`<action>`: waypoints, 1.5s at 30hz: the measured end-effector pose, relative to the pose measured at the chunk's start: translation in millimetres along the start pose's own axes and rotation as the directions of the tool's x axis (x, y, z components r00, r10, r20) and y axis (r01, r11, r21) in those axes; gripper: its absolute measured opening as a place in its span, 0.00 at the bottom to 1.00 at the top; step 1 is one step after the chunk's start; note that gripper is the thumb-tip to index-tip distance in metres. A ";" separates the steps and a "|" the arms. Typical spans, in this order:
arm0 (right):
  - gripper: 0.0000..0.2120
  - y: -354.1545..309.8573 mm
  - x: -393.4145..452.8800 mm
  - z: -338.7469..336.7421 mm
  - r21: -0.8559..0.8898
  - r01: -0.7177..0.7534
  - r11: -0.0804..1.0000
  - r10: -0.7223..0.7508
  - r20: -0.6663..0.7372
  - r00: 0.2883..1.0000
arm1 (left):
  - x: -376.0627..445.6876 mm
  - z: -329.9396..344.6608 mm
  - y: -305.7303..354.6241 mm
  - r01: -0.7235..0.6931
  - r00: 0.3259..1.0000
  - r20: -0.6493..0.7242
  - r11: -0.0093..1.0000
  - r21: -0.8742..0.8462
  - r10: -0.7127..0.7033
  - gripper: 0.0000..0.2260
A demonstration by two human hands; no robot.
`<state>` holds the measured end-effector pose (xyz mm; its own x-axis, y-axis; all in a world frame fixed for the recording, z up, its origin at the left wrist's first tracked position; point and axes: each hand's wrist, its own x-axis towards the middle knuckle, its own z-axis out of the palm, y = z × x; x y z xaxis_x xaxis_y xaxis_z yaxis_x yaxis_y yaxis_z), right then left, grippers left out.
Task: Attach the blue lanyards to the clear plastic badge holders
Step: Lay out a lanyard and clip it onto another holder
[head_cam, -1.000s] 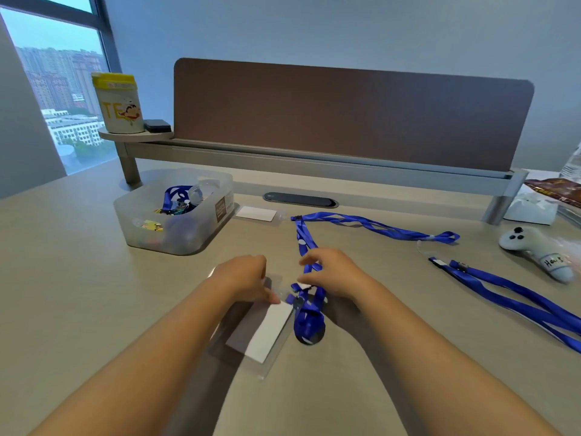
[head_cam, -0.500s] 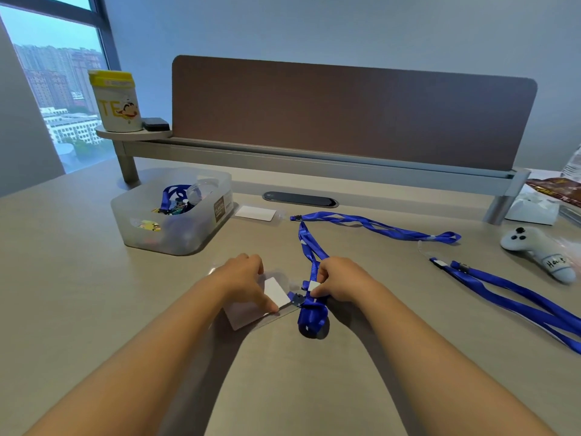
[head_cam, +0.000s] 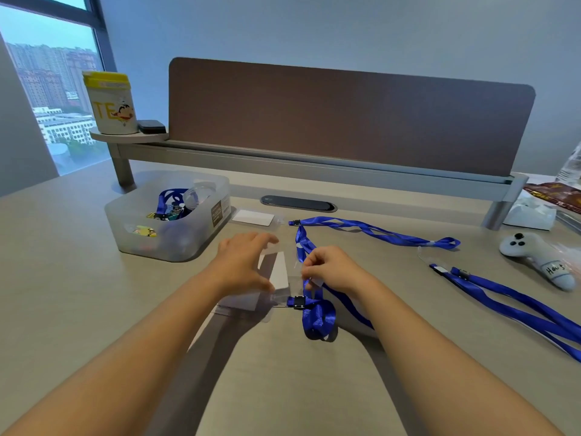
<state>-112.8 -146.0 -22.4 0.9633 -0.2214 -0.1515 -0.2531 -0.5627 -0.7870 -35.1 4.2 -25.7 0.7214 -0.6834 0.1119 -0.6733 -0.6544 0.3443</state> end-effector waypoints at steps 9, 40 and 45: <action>0.07 -19.6 -9.4 -7.5 0.293 0.101 0.951 -0.076 -0.093 0.993 | -6.7 -6.7 23.8 -0.123 0.966 -0.237 0.988 -0.091 0.099 0.25; 0.10 -44.5 -7.5 0.7 0.171 0.293 0.941 -0.217 -0.361 0.907 | 1.2 -30.8 35.7 -0.193 0.903 -0.430 0.900 -0.392 0.006 0.11; 0.11 -47.5 -6.7 2.0 0.156 0.302 0.941 -0.233 -0.352 0.906 | 3.6 -30.6 33.3 -0.191 0.894 -0.447 0.917 -0.350 0.015 0.11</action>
<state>-107.0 -116.2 14.8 0.9007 -0.3505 0.2565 0.0667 -0.4720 -0.8791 -50.0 -10.2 14.8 0.7074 -0.4767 0.5219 -0.6983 -0.3567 0.6206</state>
